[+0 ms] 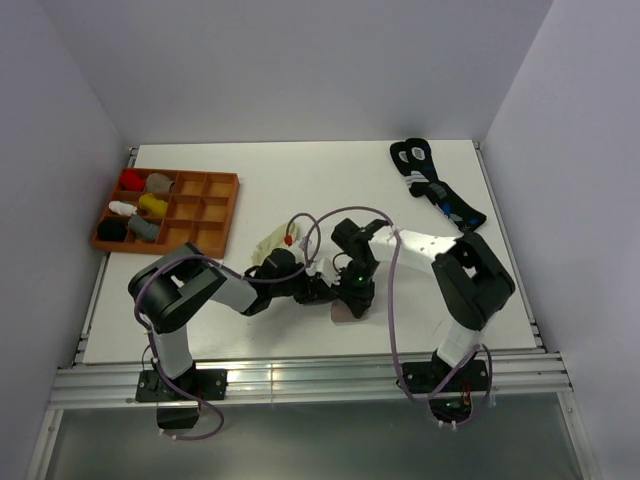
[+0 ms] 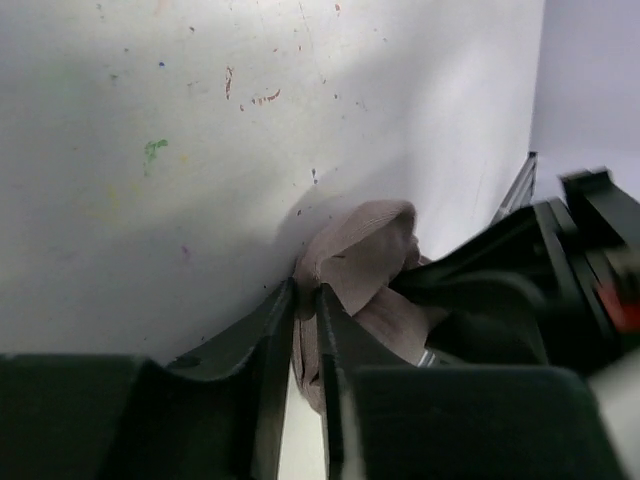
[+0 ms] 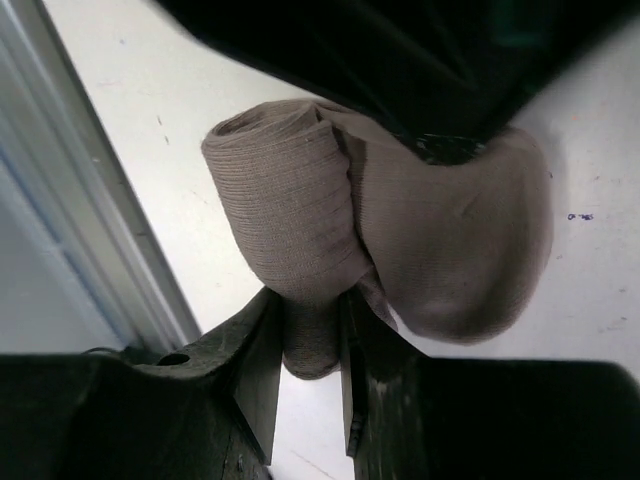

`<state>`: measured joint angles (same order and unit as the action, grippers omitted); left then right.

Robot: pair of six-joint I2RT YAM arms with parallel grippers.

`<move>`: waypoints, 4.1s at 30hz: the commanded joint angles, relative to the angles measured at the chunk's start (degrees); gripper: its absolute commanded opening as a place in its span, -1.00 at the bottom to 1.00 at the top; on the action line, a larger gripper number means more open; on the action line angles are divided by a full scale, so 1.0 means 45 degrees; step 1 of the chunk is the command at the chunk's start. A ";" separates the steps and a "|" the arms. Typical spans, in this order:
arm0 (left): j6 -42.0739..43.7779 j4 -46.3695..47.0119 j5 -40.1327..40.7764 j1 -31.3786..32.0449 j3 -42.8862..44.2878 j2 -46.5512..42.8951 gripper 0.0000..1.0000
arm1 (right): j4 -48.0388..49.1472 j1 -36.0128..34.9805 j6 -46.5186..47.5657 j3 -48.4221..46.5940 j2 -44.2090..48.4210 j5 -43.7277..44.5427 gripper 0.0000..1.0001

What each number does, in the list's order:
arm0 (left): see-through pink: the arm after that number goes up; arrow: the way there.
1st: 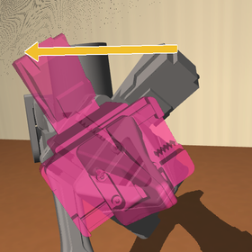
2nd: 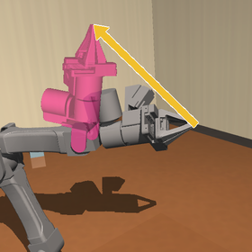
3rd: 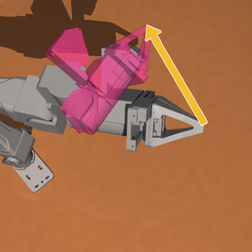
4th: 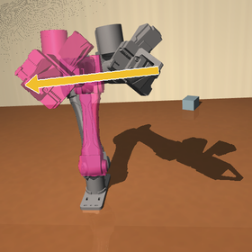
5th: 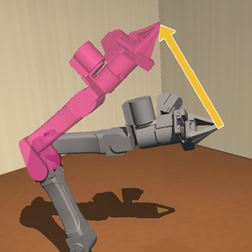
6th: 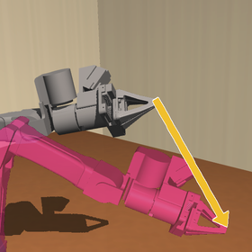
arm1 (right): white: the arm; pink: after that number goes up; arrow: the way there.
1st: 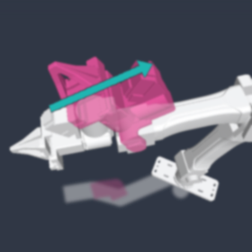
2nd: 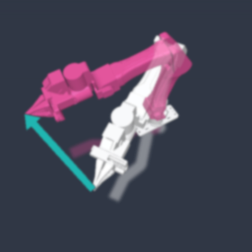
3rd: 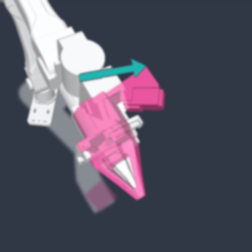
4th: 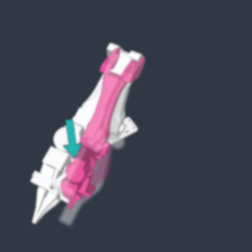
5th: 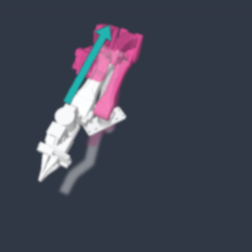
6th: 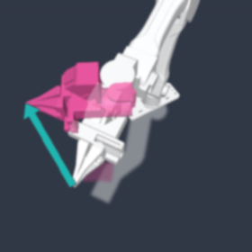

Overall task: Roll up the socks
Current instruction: Roll the sock at the center of the board.

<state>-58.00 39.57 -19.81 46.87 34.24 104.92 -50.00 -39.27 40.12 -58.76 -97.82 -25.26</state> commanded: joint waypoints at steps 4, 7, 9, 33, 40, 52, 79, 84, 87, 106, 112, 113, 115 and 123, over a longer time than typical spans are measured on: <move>-0.0294 0.1164 0.0166 -0.0201 -0.1377 0.0023 -0.42 | -0.0745 0.1342 -0.0145 -0.0710 -0.2362 -0.0365 -0.75; -0.0353 0.1555 0.0164 -0.0201 -0.1553 0.0199 -0.35 | -0.0783 0.1382 -0.0321 -0.1022 -0.2948 -0.0305 -0.75; -0.0373 0.1908 0.0242 -0.0201 -0.1943 0.0083 -0.33 | -0.0978 0.1401 -0.0457 -0.1237 -0.3435 -0.0383 -0.76; 0.5208 -0.3051 0.4344 0.2689 0.0281 -0.4215 -0.14 | -0.4260 0.2027 0.0968 -0.4812 -0.6483 -0.0716 -0.73; 0.6228 -0.2213 0.3604 0.2709 0.0595 -0.3241 -0.11 | -0.4436 0.2046 0.0968 -0.5242 -0.6836 -0.0521 -0.73; 0.6033 0.0052 0.2509 0.2689 0.0009 -0.1872 -0.05 | -0.4280 0.2124 0.0773 -0.5262 -0.7051 -0.0482 -0.73; 0.4686 -0.0630 0.1239 0.2709 0.0165 0.0334 -0.99 | -0.2563 0.2358 -0.0926 -0.4248 -0.5608 -0.0696 -0.35; 0.4100 -0.0532 0.1336 0.2689 -0.0147 0.0628 -0.99 | -0.1626 0.2573 -0.1453 -0.3311 -0.4105 -0.0639 -0.15; 0.3846 -0.0493 0.1492 0.2689 -0.0284 0.0687 -0.99 | -0.0844 0.2788 -0.1844 -0.2646 -0.2875 -0.0579 -0.09; 0.2714 -0.2036 0.0986 0.2221 0.0048 0.1137 -0.99 | 0.2534 0.3785 0.0554 0.2118 0.5016 0.0436 0.03; 0.2439 -0.2953 0.0498 0.1850 0.0418 0.1195 -0.99 | 0.3628 0.3745 0.2038 0.3799 0.7377 0.0262 0.09; 0.2400 -0.3012 0.0400 0.1772 0.0438 0.1195 -0.99 | 0.3669 0.3745 0.2196 0.4187 0.7672 0.0203 0.10; 0.2361 -0.3382 0.0302 0.1713 0.0594 0.1215 -0.99 | 0.3708 0.3648 0.2722 0.4502 0.8396 -0.0147 0.13; 0.2147 -0.4086 -0.0537 0.1205 0.0887 0.1468 -0.99 | 0.3924 0.3082 0.3583 0.5539 0.9492 -0.0656 0.15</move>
<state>-50.63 37.10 -21.67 52.86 40.69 107.44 -35.09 -24.49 53.25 -34.48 -56.36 -26.44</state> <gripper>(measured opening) 0.037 0.570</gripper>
